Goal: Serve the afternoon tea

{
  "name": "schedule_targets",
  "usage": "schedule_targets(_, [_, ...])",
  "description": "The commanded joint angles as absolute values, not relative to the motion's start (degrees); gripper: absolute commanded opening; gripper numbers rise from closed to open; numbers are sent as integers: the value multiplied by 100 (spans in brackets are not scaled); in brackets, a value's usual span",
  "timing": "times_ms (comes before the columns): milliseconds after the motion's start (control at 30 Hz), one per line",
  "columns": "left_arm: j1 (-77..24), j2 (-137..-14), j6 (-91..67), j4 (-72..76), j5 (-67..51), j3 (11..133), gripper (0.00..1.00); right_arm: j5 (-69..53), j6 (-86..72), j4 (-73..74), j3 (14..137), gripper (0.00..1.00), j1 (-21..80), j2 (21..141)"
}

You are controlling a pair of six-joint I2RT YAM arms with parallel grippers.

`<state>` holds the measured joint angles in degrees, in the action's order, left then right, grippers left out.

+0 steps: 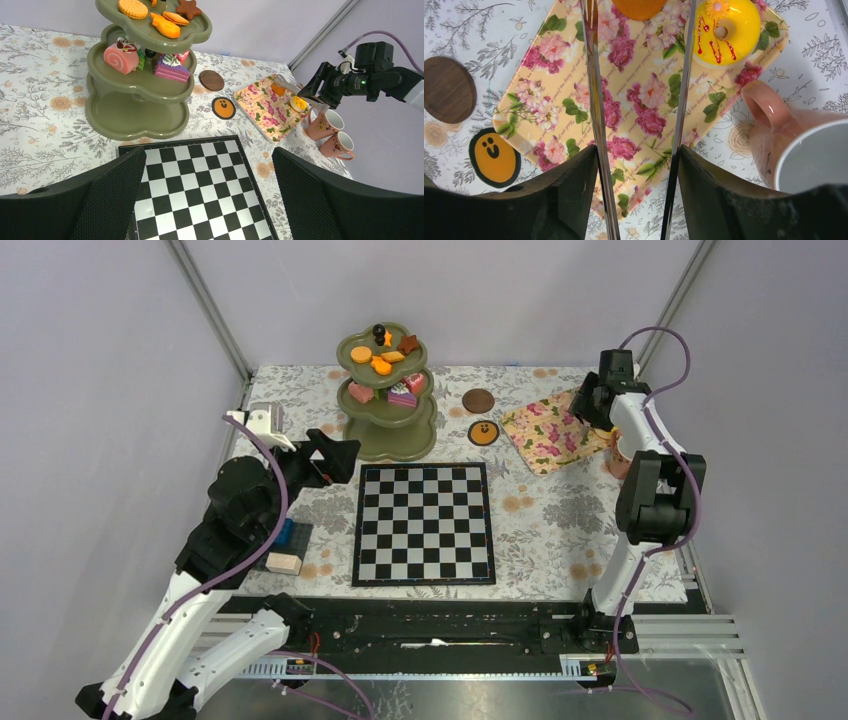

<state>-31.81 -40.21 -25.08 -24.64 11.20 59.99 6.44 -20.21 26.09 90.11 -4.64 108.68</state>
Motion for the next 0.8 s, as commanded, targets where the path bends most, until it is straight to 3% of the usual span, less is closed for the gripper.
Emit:
schedule_targets(0, [-3192,-3966,-2479,-2424,1191,6197,99,603,-1859,2795,9432,65,-466,11077])
schedule_targets(533, [-3198,-4085,-2478,-2365,1143,6153,99,327,-1860,2432,9135,43,-467,11104])
schedule_targets(767, [-3194,-4127,-2509,-2308,1093,6113,99,-215,-2145,2167,8526,38,-467,10556])
